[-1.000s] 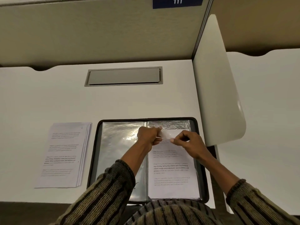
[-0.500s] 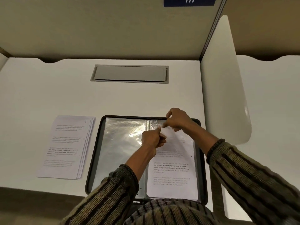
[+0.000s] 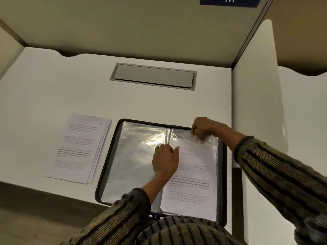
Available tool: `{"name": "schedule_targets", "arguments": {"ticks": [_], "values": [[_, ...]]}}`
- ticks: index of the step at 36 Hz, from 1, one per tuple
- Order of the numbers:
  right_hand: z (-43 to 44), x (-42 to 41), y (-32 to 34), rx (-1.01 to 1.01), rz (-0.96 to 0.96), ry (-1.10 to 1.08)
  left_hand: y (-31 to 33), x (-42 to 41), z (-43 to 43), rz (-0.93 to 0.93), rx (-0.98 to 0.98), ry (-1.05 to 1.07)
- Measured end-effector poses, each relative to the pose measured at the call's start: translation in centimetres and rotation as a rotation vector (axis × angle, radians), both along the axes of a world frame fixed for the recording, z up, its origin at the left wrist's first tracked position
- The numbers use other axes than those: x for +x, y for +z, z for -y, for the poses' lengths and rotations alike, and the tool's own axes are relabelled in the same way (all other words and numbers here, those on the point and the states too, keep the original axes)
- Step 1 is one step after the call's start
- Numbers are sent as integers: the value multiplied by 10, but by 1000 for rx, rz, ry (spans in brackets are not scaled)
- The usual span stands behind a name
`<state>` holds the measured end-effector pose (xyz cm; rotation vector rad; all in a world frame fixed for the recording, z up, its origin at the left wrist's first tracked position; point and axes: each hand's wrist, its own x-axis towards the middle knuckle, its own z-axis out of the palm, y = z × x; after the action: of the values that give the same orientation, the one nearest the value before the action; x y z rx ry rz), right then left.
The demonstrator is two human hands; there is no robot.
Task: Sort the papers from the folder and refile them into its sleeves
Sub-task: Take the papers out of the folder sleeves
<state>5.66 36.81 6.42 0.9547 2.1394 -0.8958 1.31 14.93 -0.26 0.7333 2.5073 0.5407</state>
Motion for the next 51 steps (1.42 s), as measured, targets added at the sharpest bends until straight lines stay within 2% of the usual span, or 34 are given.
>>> {"name": "schedule_targets", "arguments": {"ticks": [3, 8, 16, 21, 28, 32, 36, 39, 43, 45, 48, 51], "values": [[-5, 2, -6, -69, 70, -35, -17, 7, 17, -116, -11, -239], [-10, 9, -15, -67, 104, 45, -27, 18, 36, -61, -152, -476], [-11, 14, -30, 78, 165, 158, -34, 19, 50, -89, -210, -622], [-12, 14, -34, 192, 138, 204, -36, 16, 57, -131, -204, -718], [-31, 11, -35, 195, 105, 164, -33, 14, 62, -129, -171, -757], [-42, 10, -33, 274, 56, 99, -31, 14, 61, -128, -196, -772], [-51, 12, -32, 410, -52, -29, -28, 14, 60, -127, -211, -767], [-58, 13, -32, 432, -120, -147, -27, 14, 60, -120, -198, -768], [-68, 17, -27, 247, -73, -293, -27, 15, 60, -122, -193, -766], [-70, 21, -24, 169, -9, -296, -27, 15, 60, -124, -193, -766], [-71, 25, -24, 176, 54, -249, -28, 15, 60, -121, -201, -768], [-73, 25, -26, 276, 26, -280, -29, 15, 60, -117, -211, -769]]}}
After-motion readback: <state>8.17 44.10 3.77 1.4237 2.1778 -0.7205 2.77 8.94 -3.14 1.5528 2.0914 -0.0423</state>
